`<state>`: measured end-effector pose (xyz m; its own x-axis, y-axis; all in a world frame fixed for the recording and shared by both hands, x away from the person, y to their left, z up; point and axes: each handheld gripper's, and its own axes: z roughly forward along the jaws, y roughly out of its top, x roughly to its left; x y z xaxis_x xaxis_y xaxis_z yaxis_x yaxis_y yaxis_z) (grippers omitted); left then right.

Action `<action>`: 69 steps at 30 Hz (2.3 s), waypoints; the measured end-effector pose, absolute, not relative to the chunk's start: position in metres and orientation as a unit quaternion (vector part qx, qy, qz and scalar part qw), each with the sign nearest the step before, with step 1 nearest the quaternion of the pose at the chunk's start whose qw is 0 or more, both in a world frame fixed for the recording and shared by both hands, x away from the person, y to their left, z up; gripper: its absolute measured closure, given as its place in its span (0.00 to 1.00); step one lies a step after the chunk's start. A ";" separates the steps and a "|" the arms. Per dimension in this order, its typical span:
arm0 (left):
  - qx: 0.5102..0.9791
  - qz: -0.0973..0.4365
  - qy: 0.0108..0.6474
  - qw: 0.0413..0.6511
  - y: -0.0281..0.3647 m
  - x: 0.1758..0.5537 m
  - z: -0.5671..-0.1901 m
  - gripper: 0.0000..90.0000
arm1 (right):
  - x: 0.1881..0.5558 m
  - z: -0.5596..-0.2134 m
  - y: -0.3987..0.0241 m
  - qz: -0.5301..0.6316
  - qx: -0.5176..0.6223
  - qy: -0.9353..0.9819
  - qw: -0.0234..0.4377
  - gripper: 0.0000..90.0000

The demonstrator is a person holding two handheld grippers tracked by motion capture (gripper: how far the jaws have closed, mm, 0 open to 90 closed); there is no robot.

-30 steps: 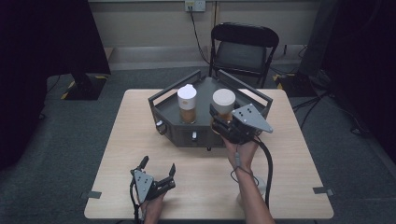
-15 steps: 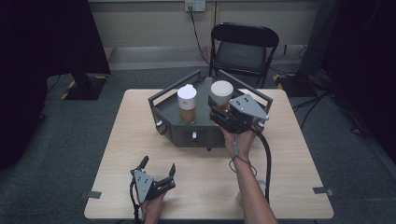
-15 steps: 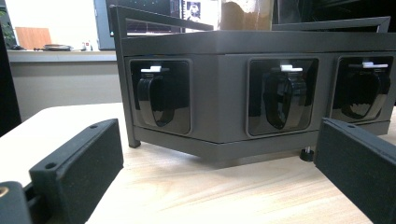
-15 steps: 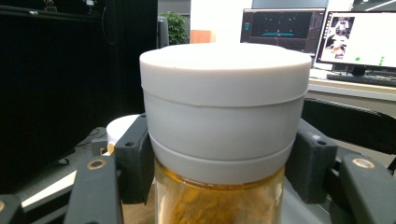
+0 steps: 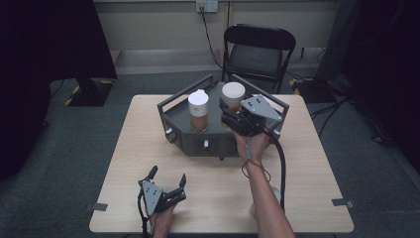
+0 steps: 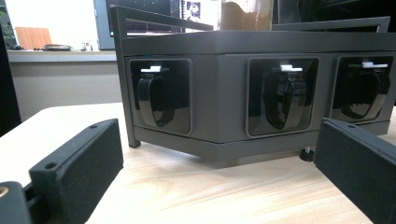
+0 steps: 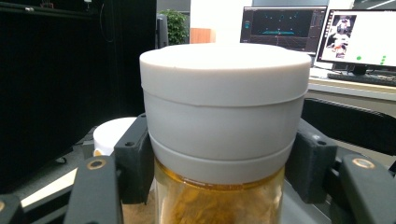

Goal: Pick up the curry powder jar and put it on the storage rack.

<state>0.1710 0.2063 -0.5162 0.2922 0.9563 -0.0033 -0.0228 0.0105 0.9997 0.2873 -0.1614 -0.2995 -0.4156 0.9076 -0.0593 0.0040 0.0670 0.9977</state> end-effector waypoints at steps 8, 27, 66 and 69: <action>0.561 0.425 0.416 0.576 0.206 0.171 -0.516 0.01 | 0.297 -0.300 -0.160 0.571 0.371 0.618 0.394 0.39; 0.561 0.425 0.415 0.576 0.207 0.171 -0.516 0.01 | 0.317 -0.289 -0.163 0.568 0.358 0.621 0.403 0.39; 0.562 0.424 0.415 0.577 0.207 0.171 -0.516 0.01 | 0.333 -0.328 -0.145 0.554 0.402 0.626 0.374 0.39; 0.562 0.424 0.415 0.577 0.207 0.171 -0.516 0.01 | 0.334 -0.329 -0.144 0.550 0.406 0.629 0.371 0.39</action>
<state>0.1710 0.2069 -0.5162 0.2956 0.9553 -0.0025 -0.0227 0.0097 0.9997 0.3336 -0.1441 -0.3289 -0.3952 0.9184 -0.0204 0.1017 0.0658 0.9926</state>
